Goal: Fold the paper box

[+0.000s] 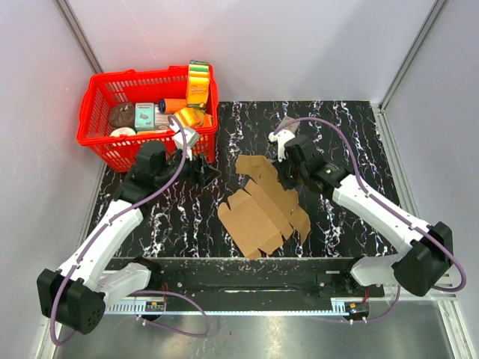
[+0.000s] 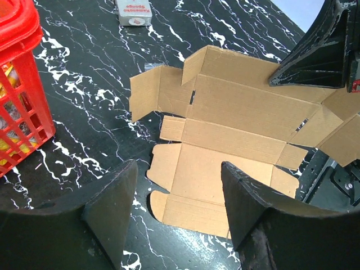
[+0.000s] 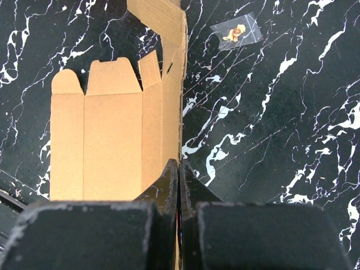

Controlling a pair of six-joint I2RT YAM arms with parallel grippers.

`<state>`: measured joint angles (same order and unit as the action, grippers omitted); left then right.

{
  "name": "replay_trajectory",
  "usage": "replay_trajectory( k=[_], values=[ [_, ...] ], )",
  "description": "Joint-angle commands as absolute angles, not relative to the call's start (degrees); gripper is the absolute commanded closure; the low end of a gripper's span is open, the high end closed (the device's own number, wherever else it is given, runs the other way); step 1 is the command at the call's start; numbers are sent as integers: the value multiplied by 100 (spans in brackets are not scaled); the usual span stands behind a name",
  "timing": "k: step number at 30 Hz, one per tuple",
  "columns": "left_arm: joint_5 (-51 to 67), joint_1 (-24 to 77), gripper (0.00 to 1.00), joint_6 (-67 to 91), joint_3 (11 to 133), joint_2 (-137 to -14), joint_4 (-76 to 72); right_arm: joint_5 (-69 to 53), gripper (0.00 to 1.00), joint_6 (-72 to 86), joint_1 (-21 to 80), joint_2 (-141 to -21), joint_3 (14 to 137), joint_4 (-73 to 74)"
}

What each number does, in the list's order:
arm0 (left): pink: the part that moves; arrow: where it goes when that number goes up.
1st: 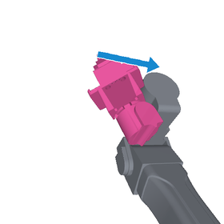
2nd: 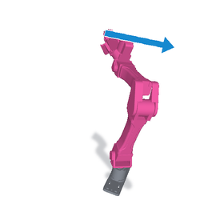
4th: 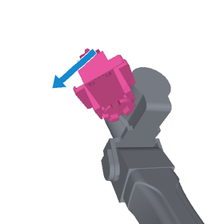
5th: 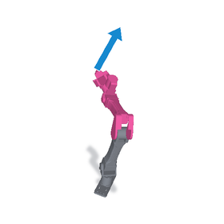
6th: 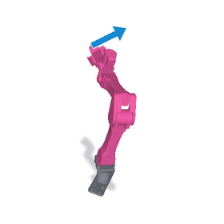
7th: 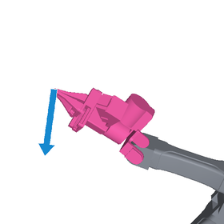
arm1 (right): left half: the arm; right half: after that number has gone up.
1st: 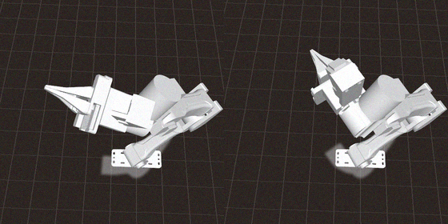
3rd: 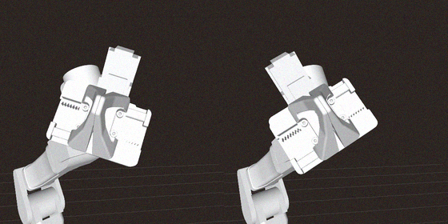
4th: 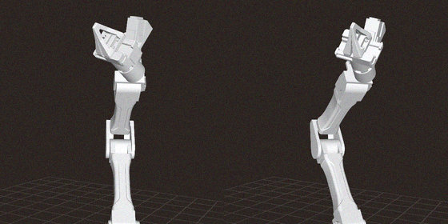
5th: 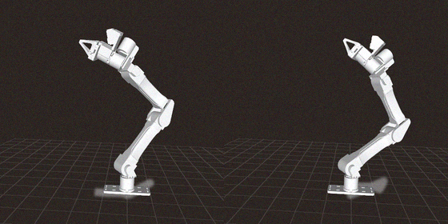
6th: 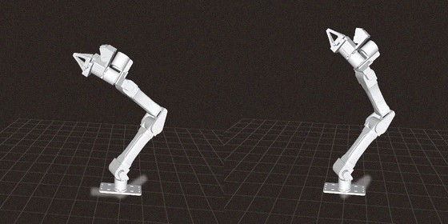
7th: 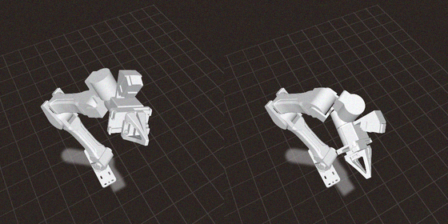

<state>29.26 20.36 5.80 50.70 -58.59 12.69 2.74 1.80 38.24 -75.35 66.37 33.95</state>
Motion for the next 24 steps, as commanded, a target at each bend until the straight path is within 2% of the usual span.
replay_trajectory(
  k=[1, 5, 10, 19, 24],
  values=[
    [2672, 2030, 34, 519, 5186, -5739, 1160, 501, 100, 369, 3850, -7673, 6926, 3411],
    [2628, 2030, 34, 519, 5212, -5739, 1221, 712, 100, 571, 3841, -7209, 6225, 2464],
    [2496, 2030, 34, 527, 5177, -5687, 1222, 580, 100, 510, 3850, -6952, 5924, 2101],
    [2566, 2030, 34, 545, 5221, -5748, 1204, -263, 100, 97, 3850, -6978, 5959, 2153],
    [2646, 2030, 34, 343, 5440, -5757, 1388, -974, 100, -455, 3876, -7365, 6328, 2864]
  ],
)
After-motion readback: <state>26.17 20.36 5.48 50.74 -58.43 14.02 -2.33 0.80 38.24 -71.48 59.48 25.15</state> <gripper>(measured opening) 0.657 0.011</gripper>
